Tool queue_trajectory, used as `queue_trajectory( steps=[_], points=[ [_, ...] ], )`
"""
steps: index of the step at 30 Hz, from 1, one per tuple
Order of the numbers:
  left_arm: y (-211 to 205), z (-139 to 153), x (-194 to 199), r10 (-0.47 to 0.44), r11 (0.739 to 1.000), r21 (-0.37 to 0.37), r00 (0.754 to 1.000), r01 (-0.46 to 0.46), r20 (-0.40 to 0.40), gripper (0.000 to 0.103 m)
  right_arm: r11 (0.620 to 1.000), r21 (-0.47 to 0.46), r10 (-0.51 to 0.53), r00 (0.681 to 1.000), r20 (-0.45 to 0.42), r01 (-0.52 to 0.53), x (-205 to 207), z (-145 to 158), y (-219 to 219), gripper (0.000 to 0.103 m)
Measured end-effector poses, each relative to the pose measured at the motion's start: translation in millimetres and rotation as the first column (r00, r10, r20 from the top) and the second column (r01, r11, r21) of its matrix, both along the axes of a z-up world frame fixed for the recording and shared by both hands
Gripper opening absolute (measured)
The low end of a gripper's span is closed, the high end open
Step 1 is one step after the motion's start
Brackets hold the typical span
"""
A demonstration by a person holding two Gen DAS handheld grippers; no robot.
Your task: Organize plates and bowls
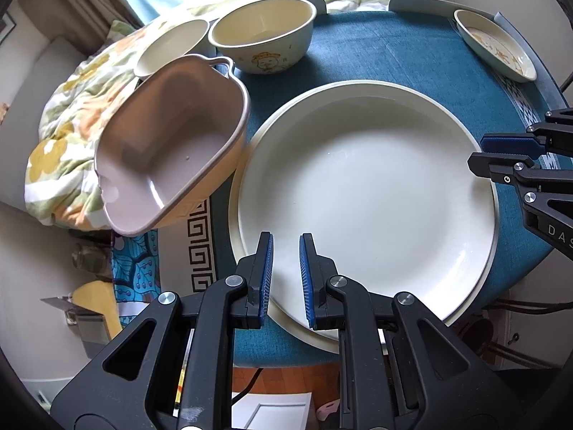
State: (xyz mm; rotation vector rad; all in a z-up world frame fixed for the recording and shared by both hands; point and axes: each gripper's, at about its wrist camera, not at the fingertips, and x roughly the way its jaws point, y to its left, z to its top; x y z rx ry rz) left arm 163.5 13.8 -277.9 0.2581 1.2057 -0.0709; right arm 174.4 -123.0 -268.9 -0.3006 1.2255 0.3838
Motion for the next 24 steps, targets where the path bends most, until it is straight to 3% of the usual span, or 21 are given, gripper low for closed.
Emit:
queue_trajectory(
  steps=[7,8,9,11,13,15,19,24],
  points=[
    [1,48,10,0.01,0.998,-0.063,0.997,-0.005,0.082,0.013,0.981,0.146,-0.14,0.989,0.052,0.131,-4,42,-29,0.02],
    [0,55,13,0.011,0.997,-0.079,0.996,-0.004,0.092,0.013,0.973,0.169,-0.171,0.983,0.069,0.158,-6,50,-37,0.033],
    [-1,63,16,0.01,0.995,-0.096,0.995,0.0,0.098,0.015,0.965,0.189,-0.201,0.976,0.086,0.183,-9,58,-45,0.063],
    [-5,75,23,-0.003,0.99,-0.137,0.994,0.018,0.111,0.03,0.947,0.224,-0.262,0.958,0.115,0.232,-16,73,-61,0.099],
    [-13,87,29,-0.016,0.983,-0.176,0.989,0.042,0.145,0.096,0.927,0.256,-0.314,0.939,0.137,0.273,-24,87,-79,0.101],
    [-21,102,31,-0.038,0.974,-0.211,0.977,0.083,0.208,0.101,0.914,0.254,-0.363,0.918,0.157,0.318,-33,97,-96,0.101],
    [-55,116,48,-0.138,0.954,-0.233,0.968,0.187,0.21,0.101,0.875,0.265,-0.458,0.869,0.188,0.404,-52,109,-129,0.101],
    [-108,134,84,-0.279,0.891,-0.308,0.938,0.333,0.205,0.101,0.821,0.291,-0.559,0.797,0.228,0.492,-63,126,-172,0.101]
  ],
)
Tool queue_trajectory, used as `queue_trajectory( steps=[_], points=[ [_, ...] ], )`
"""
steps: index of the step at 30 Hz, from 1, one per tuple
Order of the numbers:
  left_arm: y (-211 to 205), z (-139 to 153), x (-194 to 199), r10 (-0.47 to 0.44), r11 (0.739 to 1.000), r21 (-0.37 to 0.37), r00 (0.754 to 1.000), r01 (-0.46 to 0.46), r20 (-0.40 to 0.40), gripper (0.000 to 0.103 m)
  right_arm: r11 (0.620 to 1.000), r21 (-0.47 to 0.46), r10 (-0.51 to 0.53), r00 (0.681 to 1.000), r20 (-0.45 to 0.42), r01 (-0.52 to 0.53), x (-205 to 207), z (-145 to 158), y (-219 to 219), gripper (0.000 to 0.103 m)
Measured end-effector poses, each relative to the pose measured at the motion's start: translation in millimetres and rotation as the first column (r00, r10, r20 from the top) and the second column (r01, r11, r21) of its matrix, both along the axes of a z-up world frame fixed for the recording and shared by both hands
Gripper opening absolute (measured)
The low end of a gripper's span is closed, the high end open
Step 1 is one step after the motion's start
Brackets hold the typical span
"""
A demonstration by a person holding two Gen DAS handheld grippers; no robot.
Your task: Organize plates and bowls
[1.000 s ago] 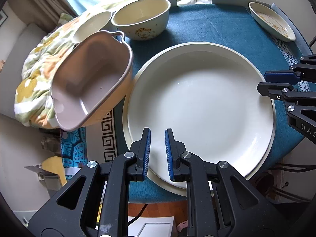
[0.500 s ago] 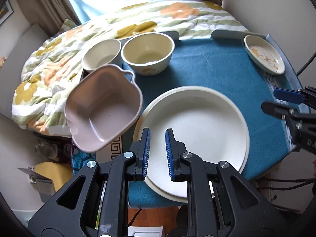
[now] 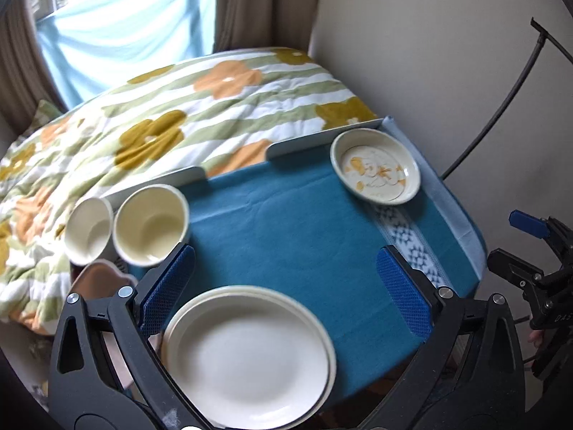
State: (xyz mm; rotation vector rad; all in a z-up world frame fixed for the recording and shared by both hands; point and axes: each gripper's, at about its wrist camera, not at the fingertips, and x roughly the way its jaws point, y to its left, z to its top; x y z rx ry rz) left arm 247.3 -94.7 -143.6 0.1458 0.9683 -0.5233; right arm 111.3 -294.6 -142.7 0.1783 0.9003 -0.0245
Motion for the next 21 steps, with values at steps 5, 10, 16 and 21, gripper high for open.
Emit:
queue_trajectory(
  steps=[5,10,16,21],
  points=[
    [-62,-5,49,-0.16,0.985,-0.081,0.984,0.154,-0.08,0.101,0.992,0.036,-0.117,0.993,-0.017,0.117,9,6,-49,0.101],
    [-116,-47,101,-0.239,0.971,-0.07,0.956,0.23,-0.17,0.101,0.963,0.154,-0.218,0.975,-0.042,0.222,36,-24,-92,0.101],
    [-157,-115,149,-0.276,0.96,-0.041,0.916,0.276,-0.291,0.078,0.907,0.294,-0.269,0.952,-0.144,0.3,83,-91,-127,0.09],
    [-176,-156,177,-0.274,0.959,-0.037,0.884,0.281,-0.378,0.052,0.866,0.344,-0.303,0.928,-0.216,0.362,110,-138,-140,0.066]
  ],
)
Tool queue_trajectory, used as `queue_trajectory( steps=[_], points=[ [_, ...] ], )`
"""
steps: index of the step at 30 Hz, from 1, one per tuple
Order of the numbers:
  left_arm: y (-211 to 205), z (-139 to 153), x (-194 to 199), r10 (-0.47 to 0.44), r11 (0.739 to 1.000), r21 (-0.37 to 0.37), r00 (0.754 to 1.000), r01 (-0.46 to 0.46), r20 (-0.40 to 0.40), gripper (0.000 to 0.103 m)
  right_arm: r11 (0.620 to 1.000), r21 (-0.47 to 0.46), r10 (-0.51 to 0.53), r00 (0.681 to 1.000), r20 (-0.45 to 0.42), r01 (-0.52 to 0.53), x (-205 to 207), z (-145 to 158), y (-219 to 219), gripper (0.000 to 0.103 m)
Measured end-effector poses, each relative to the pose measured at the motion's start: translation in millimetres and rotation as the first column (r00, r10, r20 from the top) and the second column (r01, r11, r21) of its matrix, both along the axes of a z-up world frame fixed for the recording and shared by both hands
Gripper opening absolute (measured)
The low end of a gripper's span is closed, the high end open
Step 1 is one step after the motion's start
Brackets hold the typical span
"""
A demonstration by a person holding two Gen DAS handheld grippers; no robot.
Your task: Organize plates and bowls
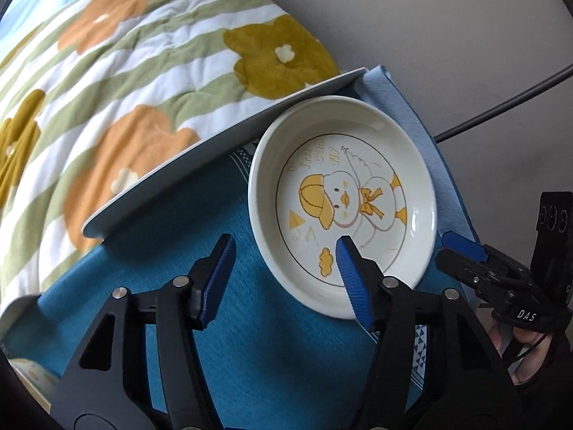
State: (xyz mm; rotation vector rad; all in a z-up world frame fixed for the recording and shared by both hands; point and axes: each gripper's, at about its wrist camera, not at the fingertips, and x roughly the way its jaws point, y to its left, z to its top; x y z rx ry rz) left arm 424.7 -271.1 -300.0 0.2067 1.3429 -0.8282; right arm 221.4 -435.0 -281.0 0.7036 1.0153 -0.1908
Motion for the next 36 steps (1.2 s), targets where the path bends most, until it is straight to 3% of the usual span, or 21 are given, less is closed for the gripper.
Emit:
queue_trajectory(
  steps=[5,7,11,13,15,27,36],
  points=[
    [-11,-16,14,-0.008,1.0,0.013,1.0,0.009,-0.019,0.043,0.999,0.014,-0.051,0.999,-0.011,0.051,11,-15,-8,0.054],
    [-14,-18,19,-0.01,1.0,0.018,1.0,0.011,-0.021,0.032,0.999,-0.002,-0.054,0.998,-0.011,0.054,16,-16,-9,0.049],
    [-16,-20,23,-0.009,1.0,0.023,1.0,0.009,-0.015,0.024,0.999,-0.012,-0.05,0.999,-0.015,0.05,26,-17,-9,0.033],
    [-18,-21,26,-0.005,1.0,0.025,1.0,0.006,-0.013,0.015,0.999,-0.022,-0.046,0.999,-0.017,0.046,29,-18,-8,0.026],
    [-18,-22,28,-0.005,1.0,0.025,1.0,0.005,-0.007,0.014,0.999,-0.031,-0.036,0.999,-0.029,0.035,33,-20,-6,0.016],
    [-15,-4,15,-0.004,1.0,0.031,0.996,0.001,0.088,0.014,0.997,-0.065,0.035,0.999,-0.027,-0.036,35,-10,-4,0.015],
    [18,64,-16,0.063,0.997,-0.063,0.98,-0.051,0.191,0.014,0.985,-0.14,0.106,0.993,0.049,-0.098,22,39,11,0.015]
  ],
)
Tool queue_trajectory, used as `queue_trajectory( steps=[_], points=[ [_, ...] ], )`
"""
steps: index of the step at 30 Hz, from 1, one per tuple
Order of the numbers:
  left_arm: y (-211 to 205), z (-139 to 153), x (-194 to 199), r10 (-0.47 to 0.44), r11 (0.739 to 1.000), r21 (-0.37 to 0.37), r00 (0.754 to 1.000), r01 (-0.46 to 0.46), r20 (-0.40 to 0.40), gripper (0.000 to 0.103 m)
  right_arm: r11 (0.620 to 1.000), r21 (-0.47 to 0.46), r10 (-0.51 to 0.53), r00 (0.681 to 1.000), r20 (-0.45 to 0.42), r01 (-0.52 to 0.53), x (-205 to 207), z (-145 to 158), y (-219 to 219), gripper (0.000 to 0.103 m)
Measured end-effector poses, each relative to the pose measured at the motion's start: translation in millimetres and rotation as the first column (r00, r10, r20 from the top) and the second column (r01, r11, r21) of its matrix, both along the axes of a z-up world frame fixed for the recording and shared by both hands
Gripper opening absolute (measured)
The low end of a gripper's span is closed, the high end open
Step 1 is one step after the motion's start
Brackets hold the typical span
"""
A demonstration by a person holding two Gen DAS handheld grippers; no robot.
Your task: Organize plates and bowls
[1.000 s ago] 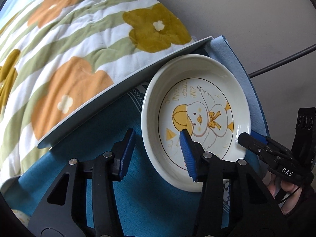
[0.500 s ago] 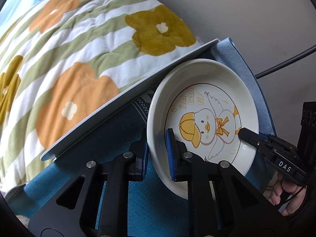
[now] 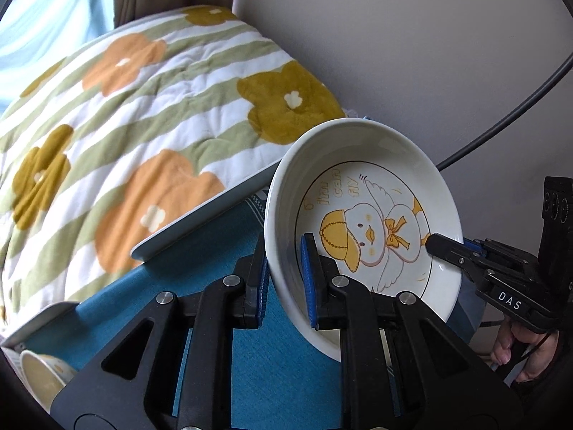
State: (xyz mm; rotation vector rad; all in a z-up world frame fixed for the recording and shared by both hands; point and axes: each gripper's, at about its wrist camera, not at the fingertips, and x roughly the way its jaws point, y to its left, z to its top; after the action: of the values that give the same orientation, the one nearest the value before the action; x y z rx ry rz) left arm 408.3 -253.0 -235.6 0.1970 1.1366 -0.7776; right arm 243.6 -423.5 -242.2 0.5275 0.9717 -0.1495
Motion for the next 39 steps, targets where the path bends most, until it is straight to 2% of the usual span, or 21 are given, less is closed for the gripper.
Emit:
queue_trajectory(
  steps=[9,15,21,28,35,39],
  points=[
    [76,67,-70,0.079,0.996,-0.057,0.993,-0.074,0.093,0.014,0.995,-0.039,0.09,0.993,0.082,-0.087,-41,66,50,0.015],
    [144,79,-129,0.159,0.986,-0.065,0.983,-0.153,0.095,0.014,0.983,-0.047,0.181,0.978,0.107,-0.176,-73,86,98,0.015],
    [213,66,-180,0.279,0.96,-0.04,0.958,-0.277,0.066,0.014,0.955,-0.035,0.297,0.95,0.094,-0.295,-90,72,148,0.015],
    [274,36,-229,0.414,0.91,0.015,0.91,-0.414,0.039,0.014,0.887,-0.021,0.463,0.885,0.05,-0.462,-99,38,200,0.015],
    [302,-7,-243,0.509,0.86,0.059,0.86,-0.507,-0.031,0.015,0.833,-0.008,0.554,0.833,-0.014,-0.554,-96,4,234,0.015],
    [310,-25,-243,0.54,0.841,0.058,0.839,-0.537,-0.071,0.015,0.82,-0.019,0.571,0.82,-0.041,-0.572,-91,-6,244,0.015]
  ],
)
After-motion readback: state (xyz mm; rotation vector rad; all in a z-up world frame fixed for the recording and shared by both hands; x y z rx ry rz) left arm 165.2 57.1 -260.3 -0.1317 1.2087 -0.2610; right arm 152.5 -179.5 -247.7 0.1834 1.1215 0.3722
